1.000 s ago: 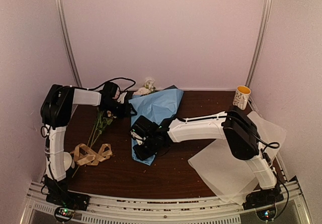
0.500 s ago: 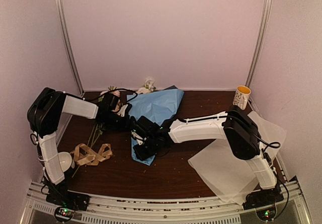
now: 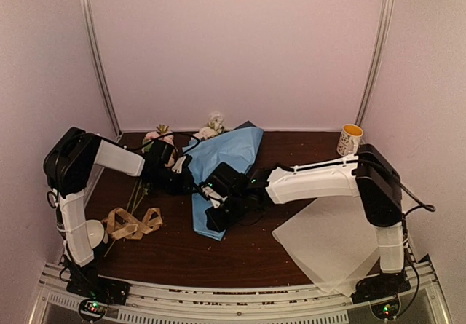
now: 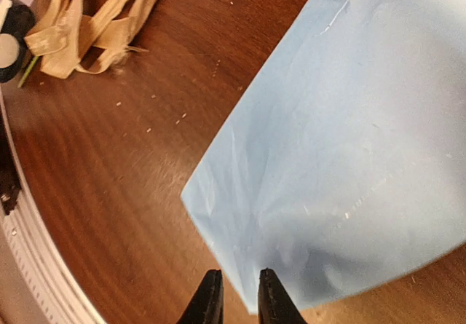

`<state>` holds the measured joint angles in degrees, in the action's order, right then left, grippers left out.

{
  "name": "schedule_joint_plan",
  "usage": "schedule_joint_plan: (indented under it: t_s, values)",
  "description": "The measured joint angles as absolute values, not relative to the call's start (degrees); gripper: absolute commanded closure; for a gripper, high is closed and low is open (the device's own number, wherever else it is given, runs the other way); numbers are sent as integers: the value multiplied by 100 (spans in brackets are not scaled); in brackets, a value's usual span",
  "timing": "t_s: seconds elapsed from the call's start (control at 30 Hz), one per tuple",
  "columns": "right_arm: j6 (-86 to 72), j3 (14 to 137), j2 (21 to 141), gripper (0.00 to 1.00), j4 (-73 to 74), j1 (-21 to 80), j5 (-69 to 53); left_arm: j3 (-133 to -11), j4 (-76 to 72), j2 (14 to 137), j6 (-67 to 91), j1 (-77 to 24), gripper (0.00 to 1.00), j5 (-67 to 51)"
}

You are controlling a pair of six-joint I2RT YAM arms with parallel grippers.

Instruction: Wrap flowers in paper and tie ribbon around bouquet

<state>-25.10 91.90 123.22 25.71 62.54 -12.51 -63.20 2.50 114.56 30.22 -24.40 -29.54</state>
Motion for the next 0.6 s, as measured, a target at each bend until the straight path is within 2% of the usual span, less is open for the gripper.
schedule_joint_plan:
  t_s: [0.1, 0.2, 0.4, 0.47, 0.6]
  values:
    - [-2591, 8493, 11480, 79, 2394, 6128, -1358, -6215, 47, 11454, 3070, -2484, 100, -3026]
    - [-2770, 7649, 10488, 71, 2001, 5778, -1437, -6018, -285, 11426, 3212, -2624, 100, -3140]
    - [-3382, 6020, 9349, 32, 1079, 4663, -1553, -5544, -744, 11240, 3583, -3159, 100, -3350]
    - [-3544, 5655, 9334, 29, 895, 4412, -1584, -5507, -681, 11194, 3601, -3269, 100, -3385]
    - [-3732, 5627, 9550, 30, 742, 4202, -1719, -5502, -589, 11177, 3594, -3317, 100, -3457]
